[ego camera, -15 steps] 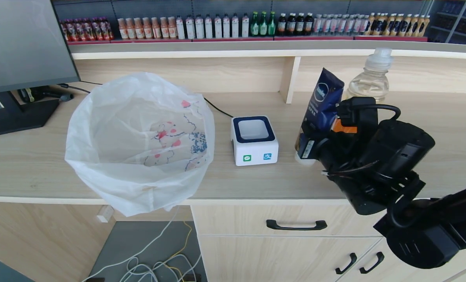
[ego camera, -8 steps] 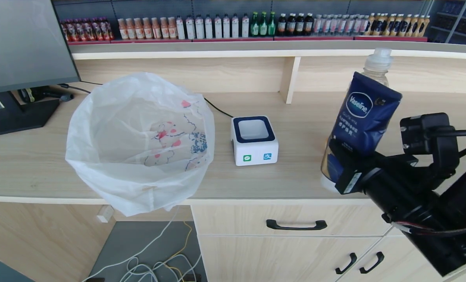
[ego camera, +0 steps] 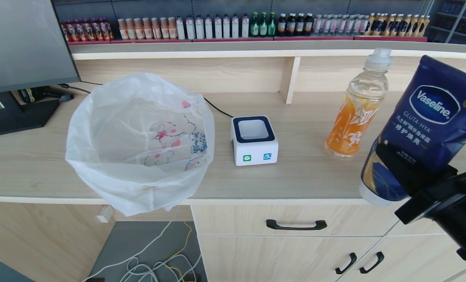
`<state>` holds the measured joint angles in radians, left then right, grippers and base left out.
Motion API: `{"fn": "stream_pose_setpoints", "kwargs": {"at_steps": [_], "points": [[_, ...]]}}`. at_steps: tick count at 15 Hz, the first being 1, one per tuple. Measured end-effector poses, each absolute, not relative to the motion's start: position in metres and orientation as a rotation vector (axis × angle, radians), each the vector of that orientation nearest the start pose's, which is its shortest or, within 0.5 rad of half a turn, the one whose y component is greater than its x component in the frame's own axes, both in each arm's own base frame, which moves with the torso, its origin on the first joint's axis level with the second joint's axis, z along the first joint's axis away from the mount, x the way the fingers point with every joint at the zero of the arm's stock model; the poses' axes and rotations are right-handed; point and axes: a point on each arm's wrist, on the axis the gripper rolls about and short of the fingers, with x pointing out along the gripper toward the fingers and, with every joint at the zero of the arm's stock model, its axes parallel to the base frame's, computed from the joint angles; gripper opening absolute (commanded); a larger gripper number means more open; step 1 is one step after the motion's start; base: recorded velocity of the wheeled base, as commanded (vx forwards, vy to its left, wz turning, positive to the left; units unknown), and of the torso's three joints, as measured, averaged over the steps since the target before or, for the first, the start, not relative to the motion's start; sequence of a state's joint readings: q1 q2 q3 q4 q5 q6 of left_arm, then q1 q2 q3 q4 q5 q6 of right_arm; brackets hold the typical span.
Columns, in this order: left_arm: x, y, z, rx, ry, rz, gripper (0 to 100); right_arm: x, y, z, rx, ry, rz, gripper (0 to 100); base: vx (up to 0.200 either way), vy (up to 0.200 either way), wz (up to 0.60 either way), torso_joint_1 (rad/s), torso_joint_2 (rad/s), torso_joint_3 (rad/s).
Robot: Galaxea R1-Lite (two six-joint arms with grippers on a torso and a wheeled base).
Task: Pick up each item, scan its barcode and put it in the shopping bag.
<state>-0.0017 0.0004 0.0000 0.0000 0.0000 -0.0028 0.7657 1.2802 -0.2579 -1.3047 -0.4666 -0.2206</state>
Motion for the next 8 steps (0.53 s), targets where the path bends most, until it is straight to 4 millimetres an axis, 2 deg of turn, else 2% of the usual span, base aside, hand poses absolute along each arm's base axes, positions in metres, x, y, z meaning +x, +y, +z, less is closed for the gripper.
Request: {"fn": "stream_pose_setpoints", "kwargs": {"at_steps": [5, 8], "points": [[-0.023, 0.000, 0.075, -0.002, 0.000, -0.002, 100, 0.101, 0.087, 0.201, -0.040, -0.291, 0.295, 0, 0.000, 0.000, 0.00, 0.000, 0.00, 0.000], [-0.023, 0.000, 0.075, -0.002, 0.000, -0.002, 100, 0.085, 0.087, 0.186, -0.062, -0.260, 0.391, 0, 0.000, 0.000, 0.00, 0.000, 0.00, 0.000]]}}
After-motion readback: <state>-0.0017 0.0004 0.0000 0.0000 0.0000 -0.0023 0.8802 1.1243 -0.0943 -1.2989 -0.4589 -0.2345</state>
